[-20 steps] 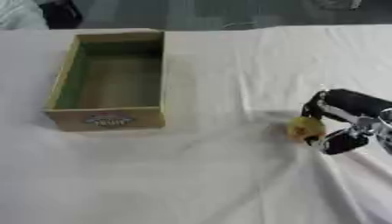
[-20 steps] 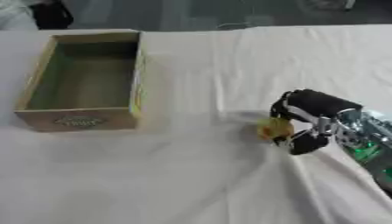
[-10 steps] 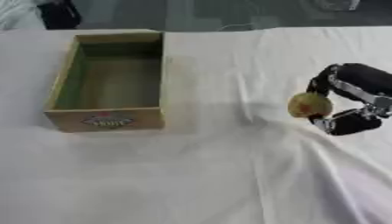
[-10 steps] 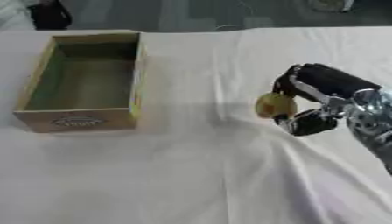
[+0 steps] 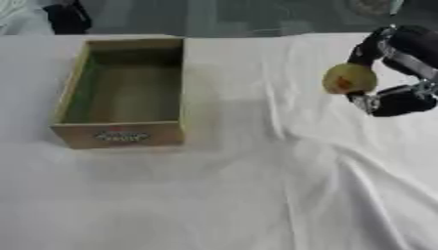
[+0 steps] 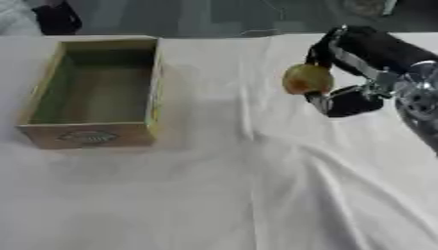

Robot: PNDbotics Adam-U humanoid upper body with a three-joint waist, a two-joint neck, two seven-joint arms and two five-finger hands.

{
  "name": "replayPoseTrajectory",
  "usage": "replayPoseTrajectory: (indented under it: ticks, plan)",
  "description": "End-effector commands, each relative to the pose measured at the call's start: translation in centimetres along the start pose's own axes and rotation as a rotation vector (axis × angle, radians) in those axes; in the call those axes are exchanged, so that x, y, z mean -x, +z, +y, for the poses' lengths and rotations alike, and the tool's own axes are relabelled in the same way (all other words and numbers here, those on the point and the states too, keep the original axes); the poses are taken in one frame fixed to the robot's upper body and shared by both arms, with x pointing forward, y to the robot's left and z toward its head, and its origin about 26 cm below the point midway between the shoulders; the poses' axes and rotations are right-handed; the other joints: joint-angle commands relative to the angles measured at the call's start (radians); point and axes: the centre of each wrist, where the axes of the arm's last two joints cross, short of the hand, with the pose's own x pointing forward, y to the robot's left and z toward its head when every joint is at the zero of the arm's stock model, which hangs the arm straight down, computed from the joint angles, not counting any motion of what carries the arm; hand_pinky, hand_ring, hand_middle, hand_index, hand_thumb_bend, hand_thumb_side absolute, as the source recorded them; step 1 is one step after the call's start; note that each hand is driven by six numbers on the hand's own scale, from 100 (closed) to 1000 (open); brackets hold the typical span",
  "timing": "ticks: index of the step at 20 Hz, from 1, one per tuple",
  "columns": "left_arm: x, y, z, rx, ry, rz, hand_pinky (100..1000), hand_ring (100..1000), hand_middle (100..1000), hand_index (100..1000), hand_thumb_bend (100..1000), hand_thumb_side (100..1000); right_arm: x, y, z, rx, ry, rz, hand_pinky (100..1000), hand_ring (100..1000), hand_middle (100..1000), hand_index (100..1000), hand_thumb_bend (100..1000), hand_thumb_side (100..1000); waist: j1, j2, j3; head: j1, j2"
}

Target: Pick up objects on the table and place them in the box.

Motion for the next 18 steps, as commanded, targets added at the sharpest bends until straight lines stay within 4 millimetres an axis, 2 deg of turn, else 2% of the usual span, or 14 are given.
replayPoseTrajectory:
  ticks: [1,9,14,18]
  plan:
    - [-0.7,-0.4,0.0,0.022,-0.004,-0.028,450,514,503,784,100,960,-1.1,-0.5,-2.3,0.046,0.027,-0.034,700,604,411,588,100,110,-0.001,-0.022,0.007,-0.007,-0.01]
    - [-0.6,-0.2,-0.1,0.031,-0.001,-0.02,449,513,502,785,100,961,-3.1,-4.9,-4.7,0.094,0.007,-0.085,700,598,404,582,100,120,0.003,-0.021,0.017,-0.019,-0.012]
    - [-0.6,-0.1,-0.2,0.04,0.007,-0.018,450,513,502,785,100,961,-4.5,-8.8,-5.3,0.136,-0.004,-0.091,702,591,400,580,100,122,0.007,-0.017,0.018,-0.034,-0.008]
    - [-0.5,-0.1,-0.5,0.049,0.016,-0.017,450,513,502,785,100,961,-6.6,-12.0,-5.4,0.162,-0.03,-0.111,704,585,396,579,100,110,0.006,-0.012,0.032,-0.051,-0.01]
